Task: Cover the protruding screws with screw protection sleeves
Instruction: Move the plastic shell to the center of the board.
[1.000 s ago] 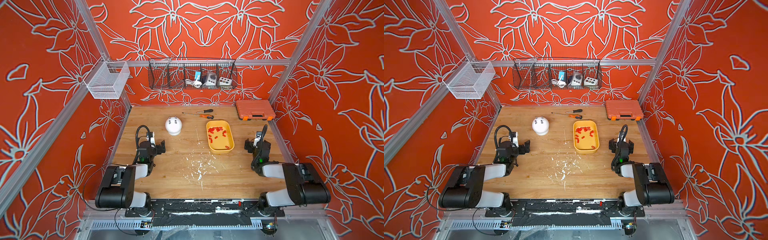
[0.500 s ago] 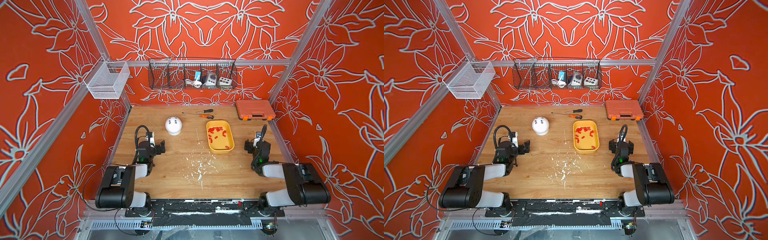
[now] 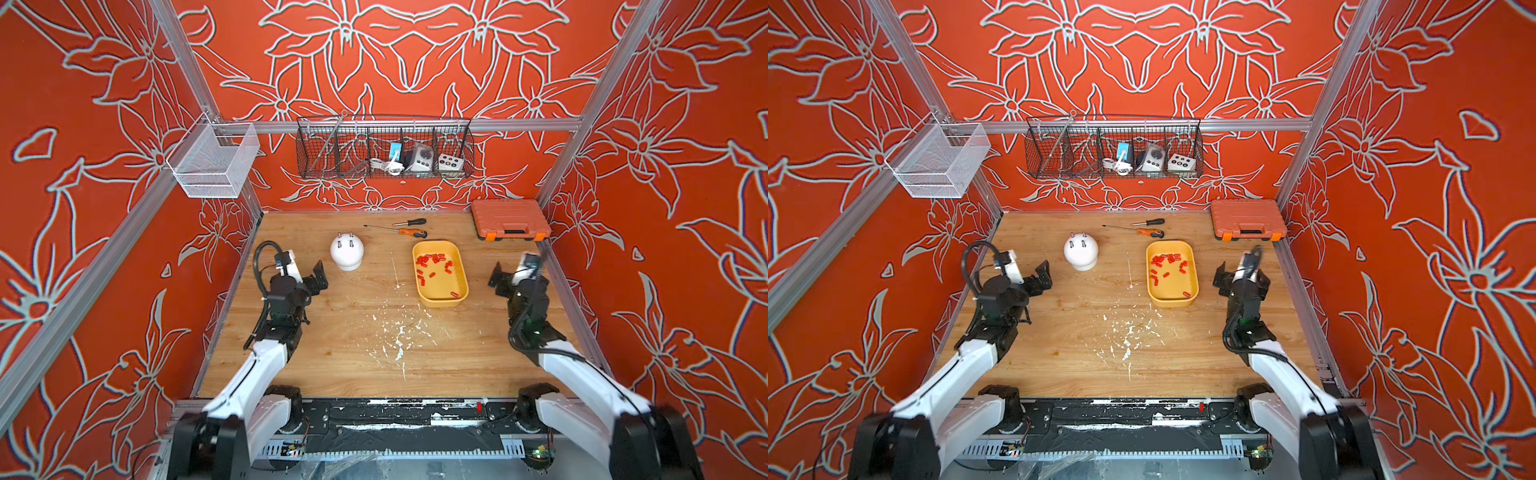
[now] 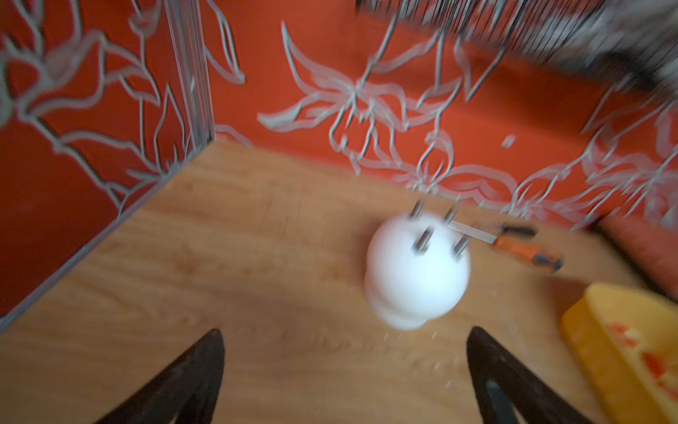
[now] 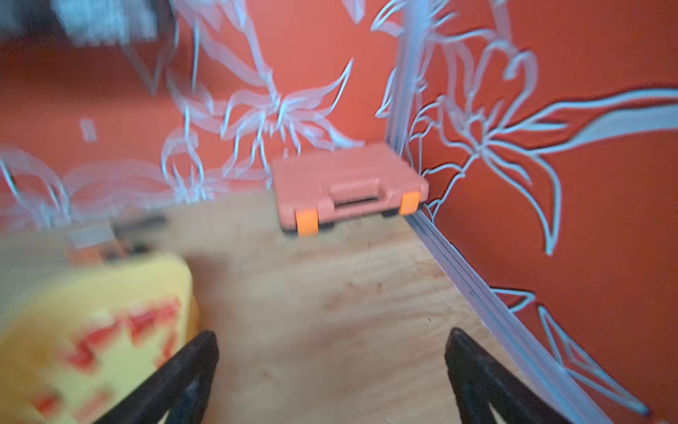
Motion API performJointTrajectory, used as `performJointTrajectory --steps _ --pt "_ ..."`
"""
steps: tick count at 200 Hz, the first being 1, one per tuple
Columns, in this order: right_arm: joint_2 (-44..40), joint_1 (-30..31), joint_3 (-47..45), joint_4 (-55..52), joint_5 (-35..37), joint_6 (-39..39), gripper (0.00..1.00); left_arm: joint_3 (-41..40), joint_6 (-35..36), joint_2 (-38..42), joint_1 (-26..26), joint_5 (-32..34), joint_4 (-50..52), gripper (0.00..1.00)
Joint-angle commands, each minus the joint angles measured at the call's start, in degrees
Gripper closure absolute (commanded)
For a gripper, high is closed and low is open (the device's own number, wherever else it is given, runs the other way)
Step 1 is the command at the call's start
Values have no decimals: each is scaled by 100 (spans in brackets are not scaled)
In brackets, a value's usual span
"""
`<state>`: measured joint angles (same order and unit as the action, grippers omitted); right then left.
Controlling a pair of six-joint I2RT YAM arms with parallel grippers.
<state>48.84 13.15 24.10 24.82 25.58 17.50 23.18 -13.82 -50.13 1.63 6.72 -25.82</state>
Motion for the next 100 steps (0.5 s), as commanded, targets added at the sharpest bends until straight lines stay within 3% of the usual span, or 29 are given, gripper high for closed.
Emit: performJointTrajectory --steps 1,13,24,39,67,81,100 --pt "-758 -157 -281 -14 -749 1538 2 -479 -1542 427 22 -253 -807 0" --pt "-624 -84 -176 476 -1617 1114 2 45 -1840 264 26 -377 -212 2" --pt "-198 -8 433 -217 -1740 1063 2 1198 -1539 -161 132 -536 1352 16" --pt "718 29 1433 -1215 -2101 786 8 2409 -1167 -1143 389 -397 2617 17" --pt "2238 109 3002 -2672 -2527 414 13 3855 -846 -2712 545 -852 3600 19" --pt "2500 180 3204 -2796 -2699 278 14 4400 -498 -3262 694 -570 3921 16" --pt "2438 241 2976 -2695 -2905 253 14 4901 -280 -3841 730 -748 4037 10"
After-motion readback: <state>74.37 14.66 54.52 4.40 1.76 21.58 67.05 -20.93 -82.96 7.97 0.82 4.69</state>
